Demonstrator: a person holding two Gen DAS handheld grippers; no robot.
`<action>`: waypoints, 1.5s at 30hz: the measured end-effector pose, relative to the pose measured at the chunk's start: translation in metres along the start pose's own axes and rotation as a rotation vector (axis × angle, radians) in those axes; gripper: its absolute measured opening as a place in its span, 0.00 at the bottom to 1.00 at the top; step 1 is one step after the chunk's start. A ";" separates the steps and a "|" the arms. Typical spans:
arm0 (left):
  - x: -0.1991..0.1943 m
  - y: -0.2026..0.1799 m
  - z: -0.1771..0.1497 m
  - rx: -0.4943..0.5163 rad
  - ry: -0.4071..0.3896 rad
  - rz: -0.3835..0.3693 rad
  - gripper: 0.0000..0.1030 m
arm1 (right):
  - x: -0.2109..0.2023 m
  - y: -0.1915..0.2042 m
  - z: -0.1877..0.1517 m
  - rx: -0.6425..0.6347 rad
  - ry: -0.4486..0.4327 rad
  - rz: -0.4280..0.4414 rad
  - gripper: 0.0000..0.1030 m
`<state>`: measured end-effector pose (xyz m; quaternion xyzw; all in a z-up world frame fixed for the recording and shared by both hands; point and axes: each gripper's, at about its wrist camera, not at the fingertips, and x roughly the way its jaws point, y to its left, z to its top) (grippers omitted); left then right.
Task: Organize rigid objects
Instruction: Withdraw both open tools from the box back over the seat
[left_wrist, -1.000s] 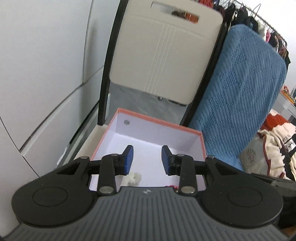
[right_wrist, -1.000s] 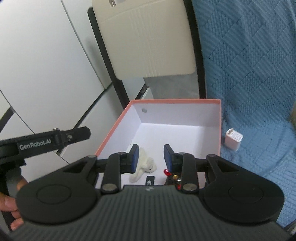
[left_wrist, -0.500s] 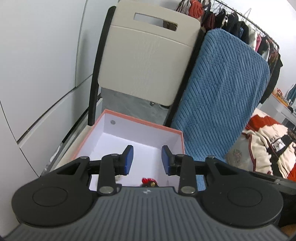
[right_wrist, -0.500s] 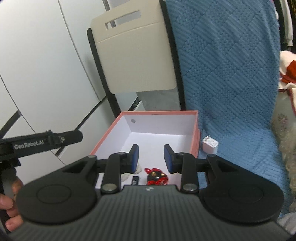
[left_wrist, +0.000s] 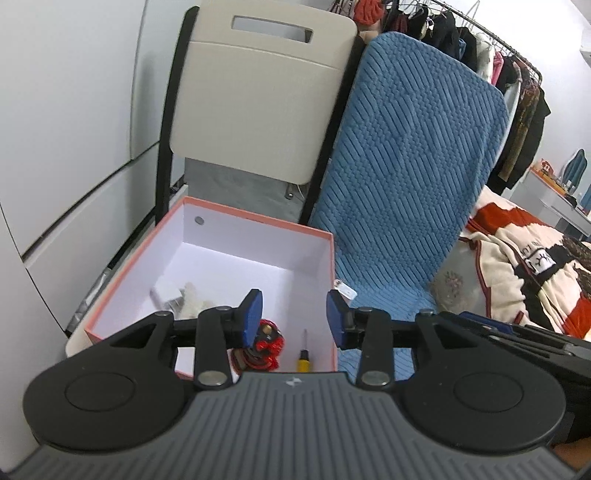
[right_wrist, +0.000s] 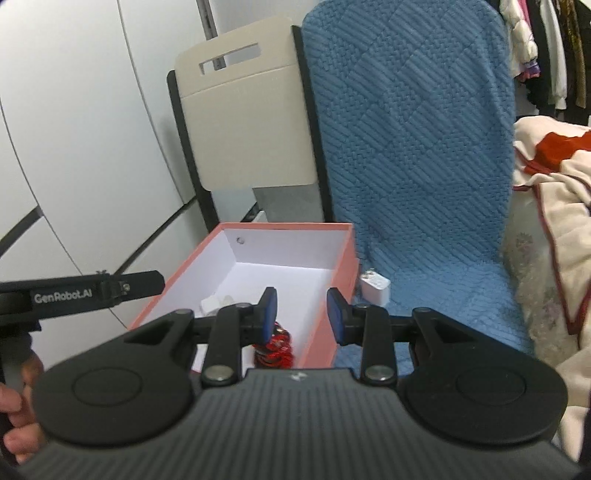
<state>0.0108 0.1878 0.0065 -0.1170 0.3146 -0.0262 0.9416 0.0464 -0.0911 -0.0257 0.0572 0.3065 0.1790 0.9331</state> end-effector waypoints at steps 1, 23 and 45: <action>-0.001 -0.004 -0.004 0.003 0.000 -0.001 0.43 | -0.004 -0.004 -0.004 -0.003 0.000 -0.006 0.33; -0.025 -0.065 -0.080 0.099 0.035 -0.011 0.52 | -0.062 -0.066 -0.066 0.036 0.003 -0.059 0.33; 0.058 -0.052 -0.102 0.038 0.108 -0.010 0.54 | -0.008 -0.098 -0.091 0.066 0.022 -0.098 0.33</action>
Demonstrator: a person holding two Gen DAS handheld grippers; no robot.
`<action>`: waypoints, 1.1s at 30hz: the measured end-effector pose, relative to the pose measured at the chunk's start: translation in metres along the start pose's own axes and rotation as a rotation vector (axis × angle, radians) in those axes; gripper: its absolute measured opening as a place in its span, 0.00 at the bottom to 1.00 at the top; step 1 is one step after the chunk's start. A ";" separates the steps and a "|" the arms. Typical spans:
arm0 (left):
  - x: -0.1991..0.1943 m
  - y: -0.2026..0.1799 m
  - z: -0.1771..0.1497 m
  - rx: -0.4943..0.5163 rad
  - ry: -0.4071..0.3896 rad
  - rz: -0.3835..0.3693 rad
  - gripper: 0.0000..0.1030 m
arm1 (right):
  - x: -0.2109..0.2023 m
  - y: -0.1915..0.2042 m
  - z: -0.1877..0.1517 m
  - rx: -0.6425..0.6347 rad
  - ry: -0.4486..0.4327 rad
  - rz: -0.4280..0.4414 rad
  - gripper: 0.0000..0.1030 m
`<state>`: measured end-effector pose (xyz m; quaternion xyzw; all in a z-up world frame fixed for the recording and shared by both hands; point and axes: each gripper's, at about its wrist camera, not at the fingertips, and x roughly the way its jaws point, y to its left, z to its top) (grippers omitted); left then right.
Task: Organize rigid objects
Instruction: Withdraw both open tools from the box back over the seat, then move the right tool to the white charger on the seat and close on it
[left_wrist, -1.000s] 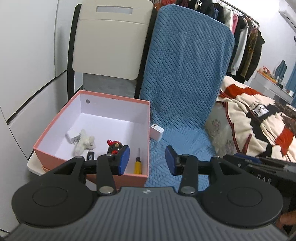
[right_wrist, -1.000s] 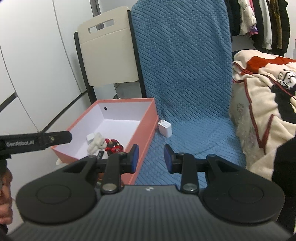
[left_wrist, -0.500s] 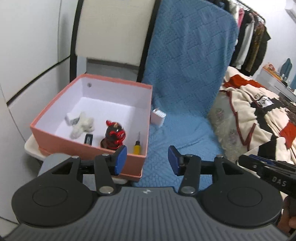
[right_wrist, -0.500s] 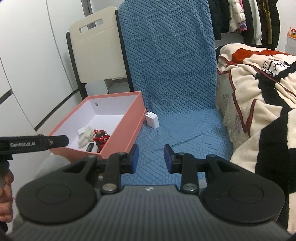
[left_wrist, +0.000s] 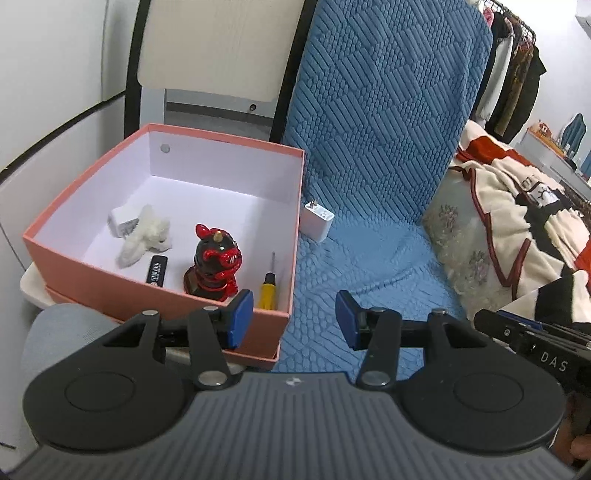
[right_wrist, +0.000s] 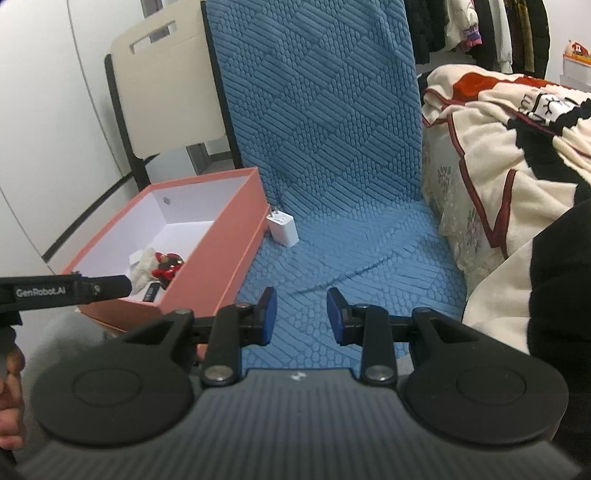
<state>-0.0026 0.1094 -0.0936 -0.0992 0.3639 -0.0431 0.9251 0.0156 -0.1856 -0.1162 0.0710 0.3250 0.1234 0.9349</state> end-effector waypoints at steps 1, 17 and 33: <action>0.006 0.001 0.001 0.002 0.005 -0.006 0.54 | 0.004 0.000 0.000 -0.001 0.001 -0.004 0.33; 0.088 0.009 0.028 0.051 0.016 -0.043 0.54 | 0.088 -0.002 0.013 -0.017 0.027 -0.016 0.33; 0.146 0.017 0.046 0.036 0.000 0.009 0.54 | 0.197 -0.017 0.045 0.027 0.098 0.057 0.34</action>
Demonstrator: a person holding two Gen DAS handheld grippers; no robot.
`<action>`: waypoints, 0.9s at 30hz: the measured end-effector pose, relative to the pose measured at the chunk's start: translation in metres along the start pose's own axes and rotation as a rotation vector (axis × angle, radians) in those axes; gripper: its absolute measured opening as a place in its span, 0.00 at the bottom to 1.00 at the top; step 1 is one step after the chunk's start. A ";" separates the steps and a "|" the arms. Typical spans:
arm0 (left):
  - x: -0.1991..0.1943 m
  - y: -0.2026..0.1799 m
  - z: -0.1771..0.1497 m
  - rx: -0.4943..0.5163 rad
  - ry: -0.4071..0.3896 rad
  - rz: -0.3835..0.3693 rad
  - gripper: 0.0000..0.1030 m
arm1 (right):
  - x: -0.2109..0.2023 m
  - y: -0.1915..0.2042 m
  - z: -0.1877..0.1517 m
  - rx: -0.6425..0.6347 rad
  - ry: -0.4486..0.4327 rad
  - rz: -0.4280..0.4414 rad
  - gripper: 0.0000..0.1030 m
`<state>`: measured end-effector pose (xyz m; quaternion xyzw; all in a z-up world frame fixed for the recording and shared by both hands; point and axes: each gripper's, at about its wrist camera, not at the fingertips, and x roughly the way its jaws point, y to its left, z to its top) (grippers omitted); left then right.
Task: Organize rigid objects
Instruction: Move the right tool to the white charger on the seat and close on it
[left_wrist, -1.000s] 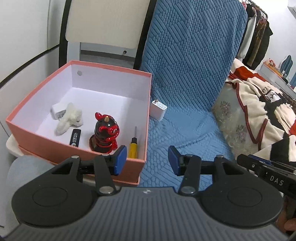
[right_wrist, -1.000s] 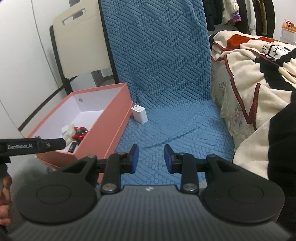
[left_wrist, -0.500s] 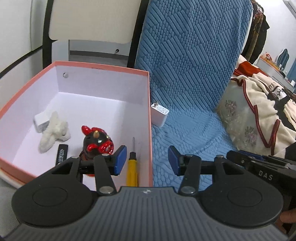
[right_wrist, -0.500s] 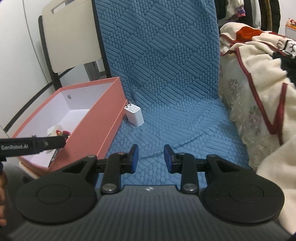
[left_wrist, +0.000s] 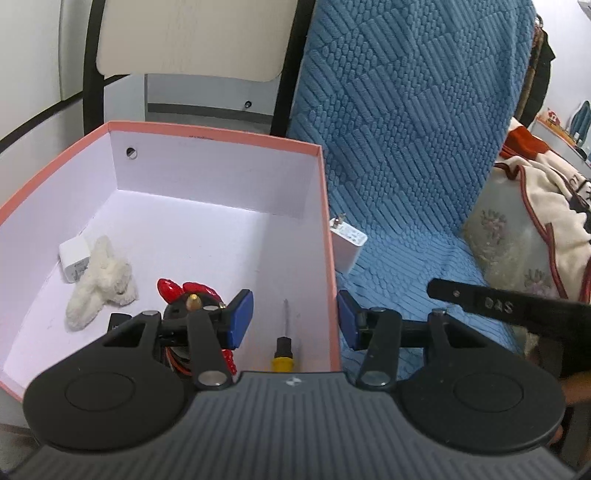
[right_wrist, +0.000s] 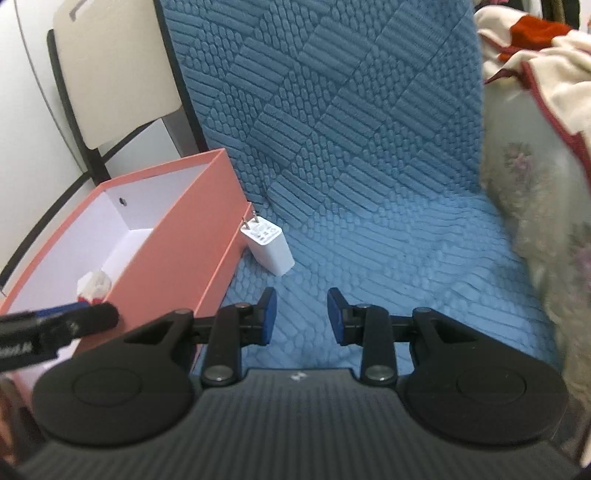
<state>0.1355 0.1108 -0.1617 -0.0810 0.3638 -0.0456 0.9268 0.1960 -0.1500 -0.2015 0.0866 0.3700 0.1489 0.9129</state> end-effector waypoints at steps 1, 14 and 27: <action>0.002 0.001 0.000 -0.006 0.004 -0.003 0.54 | 0.008 0.000 0.003 0.003 0.012 0.011 0.34; 0.004 0.002 0.001 -0.023 0.003 -0.024 0.54 | 0.082 0.016 0.037 -0.111 0.040 0.066 0.54; 0.005 0.003 0.001 -0.034 0.002 -0.047 0.54 | 0.129 0.032 0.043 -0.188 0.080 0.029 0.54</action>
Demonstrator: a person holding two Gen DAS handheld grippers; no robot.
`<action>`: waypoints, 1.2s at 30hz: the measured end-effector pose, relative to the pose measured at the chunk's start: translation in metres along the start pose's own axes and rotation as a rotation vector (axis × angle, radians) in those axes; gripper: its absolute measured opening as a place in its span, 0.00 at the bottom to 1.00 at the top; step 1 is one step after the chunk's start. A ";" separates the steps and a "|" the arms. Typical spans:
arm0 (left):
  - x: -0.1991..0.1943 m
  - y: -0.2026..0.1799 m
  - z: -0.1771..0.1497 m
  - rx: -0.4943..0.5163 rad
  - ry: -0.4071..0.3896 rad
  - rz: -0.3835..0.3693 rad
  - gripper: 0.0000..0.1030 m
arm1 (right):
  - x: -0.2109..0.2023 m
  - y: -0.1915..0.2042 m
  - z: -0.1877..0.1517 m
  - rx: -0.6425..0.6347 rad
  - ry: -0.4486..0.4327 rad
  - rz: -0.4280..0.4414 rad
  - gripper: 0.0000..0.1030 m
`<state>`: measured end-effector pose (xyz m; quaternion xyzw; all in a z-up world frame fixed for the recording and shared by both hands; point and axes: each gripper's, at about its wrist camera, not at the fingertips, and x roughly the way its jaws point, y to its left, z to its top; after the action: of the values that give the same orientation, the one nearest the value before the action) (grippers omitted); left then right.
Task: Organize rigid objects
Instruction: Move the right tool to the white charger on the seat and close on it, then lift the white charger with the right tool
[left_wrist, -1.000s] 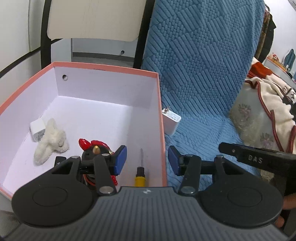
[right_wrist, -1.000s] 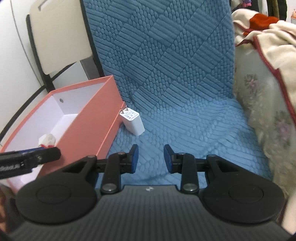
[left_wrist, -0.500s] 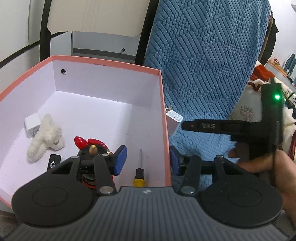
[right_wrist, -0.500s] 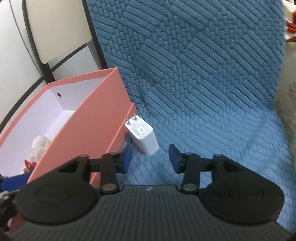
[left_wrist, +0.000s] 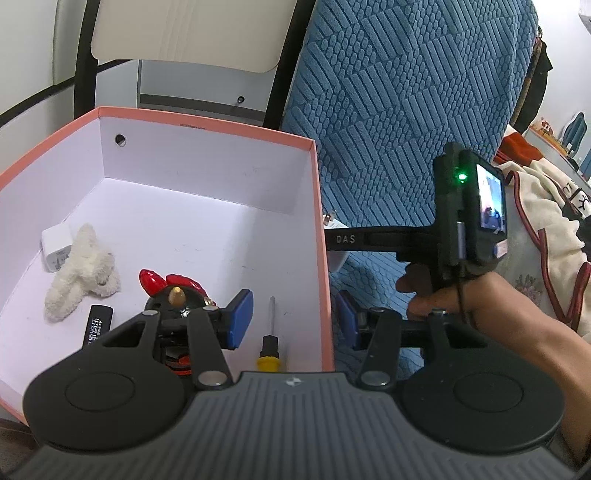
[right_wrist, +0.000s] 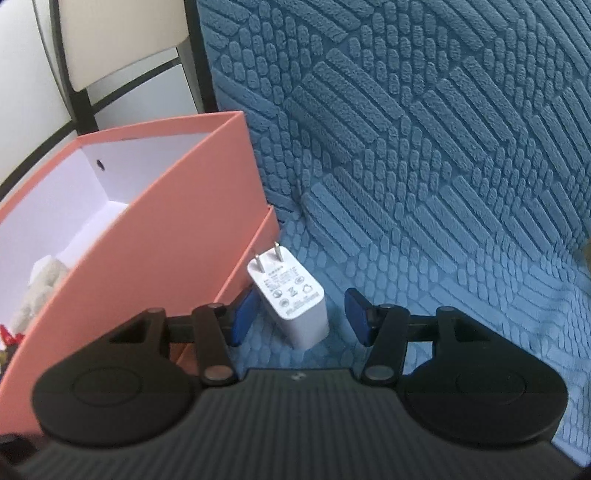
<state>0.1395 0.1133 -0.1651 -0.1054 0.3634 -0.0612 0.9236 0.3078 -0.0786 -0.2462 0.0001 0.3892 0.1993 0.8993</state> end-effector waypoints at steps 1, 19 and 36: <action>0.000 0.000 0.000 -0.002 0.001 -0.002 0.54 | 0.003 0.000 0.001 -0.002 0.002 0.005 0.54; -0.003 0.000 0.001 -0.011 -0.018 -0.025 0.54 | -0.030 -0.002 -0.017 0.014 0.053 -0.019 0.32; -0.029 -0.009 -0.005 -0.014 -0.021 -0.093 0.54 | -0.115 0.009 -0.073 0.152 0.146 -0.113 0.30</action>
<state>0.1151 0.1094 -0.1477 -0.1293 0.3488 -0.1003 0.9228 0.1823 -0.1231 -0.2153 0.0319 0.4672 0.1178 0.8757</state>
